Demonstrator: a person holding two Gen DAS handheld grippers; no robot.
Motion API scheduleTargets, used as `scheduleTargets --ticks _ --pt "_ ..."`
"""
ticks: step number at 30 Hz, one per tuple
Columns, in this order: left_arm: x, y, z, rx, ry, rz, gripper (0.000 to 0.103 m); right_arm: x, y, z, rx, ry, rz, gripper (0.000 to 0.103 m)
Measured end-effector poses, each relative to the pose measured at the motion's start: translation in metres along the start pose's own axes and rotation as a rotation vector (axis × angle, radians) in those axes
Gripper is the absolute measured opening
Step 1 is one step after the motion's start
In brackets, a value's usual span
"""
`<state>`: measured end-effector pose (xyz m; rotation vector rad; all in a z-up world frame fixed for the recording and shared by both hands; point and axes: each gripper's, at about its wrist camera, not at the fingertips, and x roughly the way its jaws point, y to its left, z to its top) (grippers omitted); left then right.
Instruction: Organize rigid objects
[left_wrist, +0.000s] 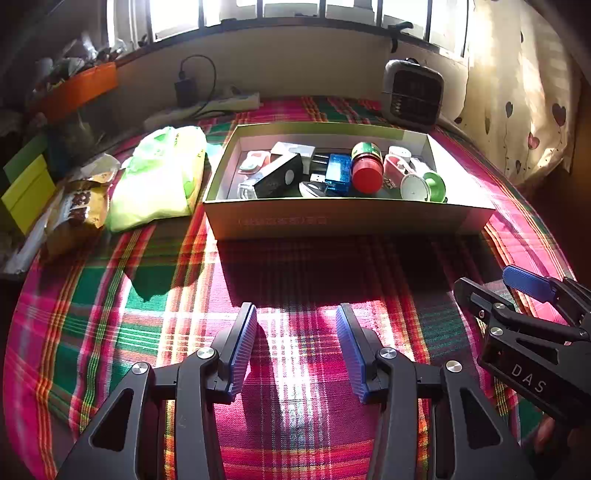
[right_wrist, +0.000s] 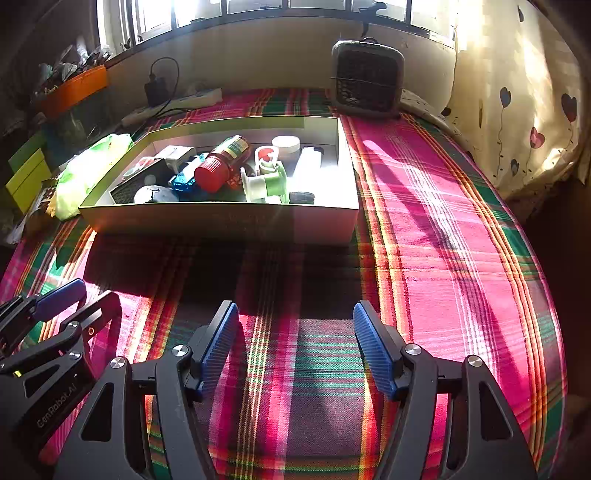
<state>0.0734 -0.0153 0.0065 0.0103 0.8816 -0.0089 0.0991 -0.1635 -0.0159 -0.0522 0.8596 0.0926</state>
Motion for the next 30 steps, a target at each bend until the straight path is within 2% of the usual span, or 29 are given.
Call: scheduleTargets --ticks 30 --pt "0.0003 0.0001 0.0 0.001 0.0 0.001 0.044 0.0001 0.0007 0.0001 0.001 0.0 0.0 0.067"
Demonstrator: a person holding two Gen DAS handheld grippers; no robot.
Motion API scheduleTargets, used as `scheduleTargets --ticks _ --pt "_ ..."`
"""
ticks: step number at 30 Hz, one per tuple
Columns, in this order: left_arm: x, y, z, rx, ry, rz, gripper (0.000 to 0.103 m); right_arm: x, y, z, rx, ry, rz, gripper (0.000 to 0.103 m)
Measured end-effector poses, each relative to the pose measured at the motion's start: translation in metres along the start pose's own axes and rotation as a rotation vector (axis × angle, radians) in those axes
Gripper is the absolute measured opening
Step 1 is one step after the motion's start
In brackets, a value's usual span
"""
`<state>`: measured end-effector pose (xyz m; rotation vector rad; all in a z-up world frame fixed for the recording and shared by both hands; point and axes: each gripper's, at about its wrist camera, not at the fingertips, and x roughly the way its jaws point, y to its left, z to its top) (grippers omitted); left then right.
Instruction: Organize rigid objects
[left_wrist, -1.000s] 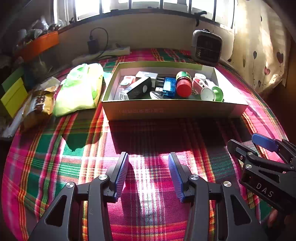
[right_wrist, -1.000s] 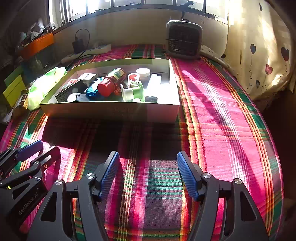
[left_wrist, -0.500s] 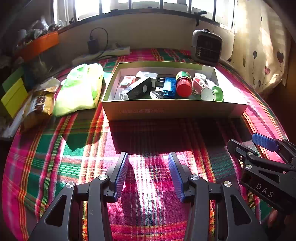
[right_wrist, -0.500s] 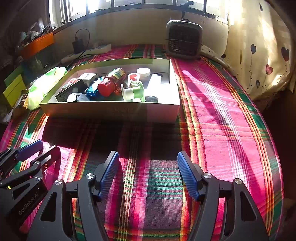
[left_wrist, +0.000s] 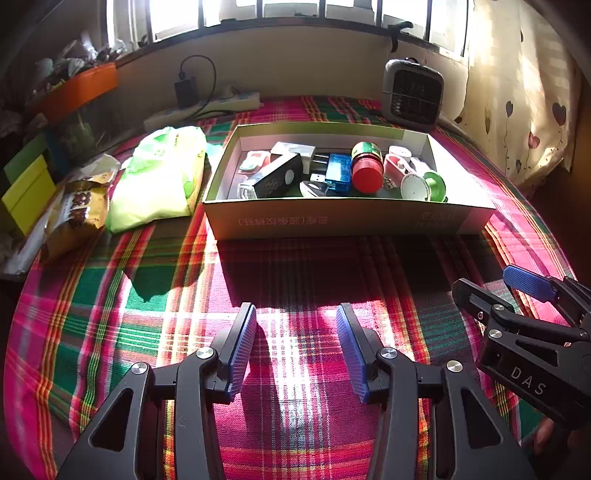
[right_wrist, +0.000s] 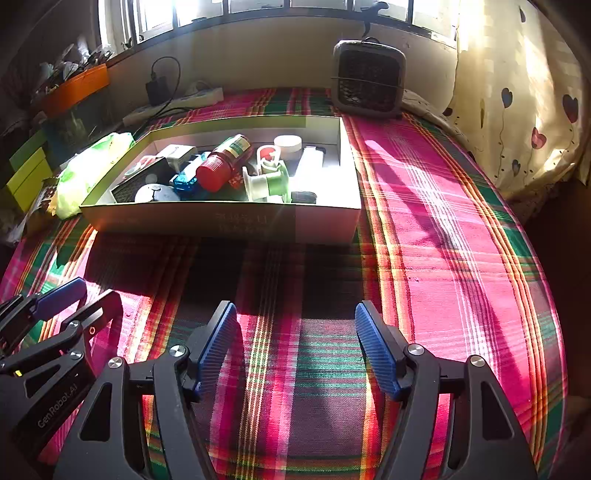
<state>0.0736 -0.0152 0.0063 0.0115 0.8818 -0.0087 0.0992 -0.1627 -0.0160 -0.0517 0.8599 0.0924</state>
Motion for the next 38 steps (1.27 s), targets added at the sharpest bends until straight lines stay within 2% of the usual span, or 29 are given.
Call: scheduleTargets --ticks 38 --pt "0.0004 0.0003 -0.0004 0.0 0.0 0.0 0.045 -0.0003 0.0004 0.0008 0.0 0.001 0.0 0.07"
